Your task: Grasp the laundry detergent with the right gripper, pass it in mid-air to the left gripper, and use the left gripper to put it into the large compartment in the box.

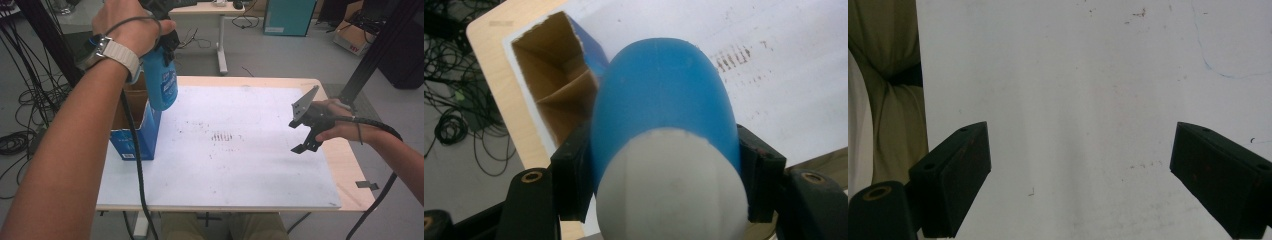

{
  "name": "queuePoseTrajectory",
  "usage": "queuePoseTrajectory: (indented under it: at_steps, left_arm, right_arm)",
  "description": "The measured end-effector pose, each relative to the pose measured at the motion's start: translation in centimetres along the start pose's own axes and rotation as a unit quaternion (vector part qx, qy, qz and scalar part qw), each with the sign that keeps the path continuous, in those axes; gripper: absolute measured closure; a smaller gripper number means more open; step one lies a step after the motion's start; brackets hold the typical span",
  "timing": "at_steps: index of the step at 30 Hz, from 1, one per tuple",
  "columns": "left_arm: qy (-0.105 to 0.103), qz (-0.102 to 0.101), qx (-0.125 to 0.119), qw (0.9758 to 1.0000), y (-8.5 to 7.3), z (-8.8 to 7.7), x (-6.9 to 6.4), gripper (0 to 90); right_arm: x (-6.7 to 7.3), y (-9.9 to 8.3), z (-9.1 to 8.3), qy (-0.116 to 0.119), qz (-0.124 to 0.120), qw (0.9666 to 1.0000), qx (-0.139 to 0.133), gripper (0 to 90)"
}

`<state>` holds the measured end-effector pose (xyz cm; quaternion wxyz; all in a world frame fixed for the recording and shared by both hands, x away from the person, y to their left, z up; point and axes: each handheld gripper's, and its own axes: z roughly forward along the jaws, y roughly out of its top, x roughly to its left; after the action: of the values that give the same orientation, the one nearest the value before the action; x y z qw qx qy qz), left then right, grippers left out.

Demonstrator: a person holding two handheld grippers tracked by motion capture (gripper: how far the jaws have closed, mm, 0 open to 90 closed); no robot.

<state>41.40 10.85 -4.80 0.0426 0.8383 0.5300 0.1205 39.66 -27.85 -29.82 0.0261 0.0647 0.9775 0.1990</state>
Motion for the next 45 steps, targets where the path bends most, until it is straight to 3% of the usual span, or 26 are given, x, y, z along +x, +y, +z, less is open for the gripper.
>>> queuePoseTrajectory:
  at_steps: [5, 7, 9, 10, 11, 23, 36, 45]
  left_arm:
    - [0.006, -0.034, 0.002, 0.9994, -0.2, -0.7, 1.7, 37.5]
    - [0.007, -0.056, 0.005, 0.9984, -0.3, -0.8, 2.3, 37.5]
    - [0.011, -0.062, 0.010, 0.9980, -0.5, -0.9, 3.1, 37.5]
    - [0.010, -0.070, 0.020, 0.9973, -0.5, -1.0, 3.4, 37.5]
    - [0.015, -0.076, 0.012, 0.9969, -0.6, -0.9, 3.8, 37.5]
    - [0.017, -0.136, 0.037, 0.9898, -1.6, 0.0, 7.4, 37.5]
    - [0.019, -0.174, 0.042, 0.9837, -2.2, 2.1, 9.8, 37.6]
    - [0.018, -0.176, 0.045, 0.9831, -2.3, 4.3, 10.3, 37.6]
  right_arm:
    - [-0.1, 0.1, 0.1, 0.001, -0.002, 1.0000, -0.003, 9.3]
    - [-0.2, 0.1, 0.2, 0.000, -0.002, 1.0000, -0.003, 9.3]
    - [-0.3, 0.0, 0.2, 0.000, -0.003, 1.0000, -0.002, 9.3]
    - [-0.3, 0.0, 0.2, 0.000, -0.003, 1.0000, -0.003, 9.3]
    - [-0.3, 0.0, 0.2, 0.000, 0.001, 1.0000, 0.000, 9.3]
    - [-0.6, 0.0, 0.9, 0.004, 0.001, 1.0000, 0.004, 9.3]
    - [-0.9, 0.3, 1.8, 0.007, -0.001, 0.9999, 0.010, 9.3]
    - [-1.1, 0.3, 2.1, 0.008, 0.004, 0.9999, 0.012, 9.3]
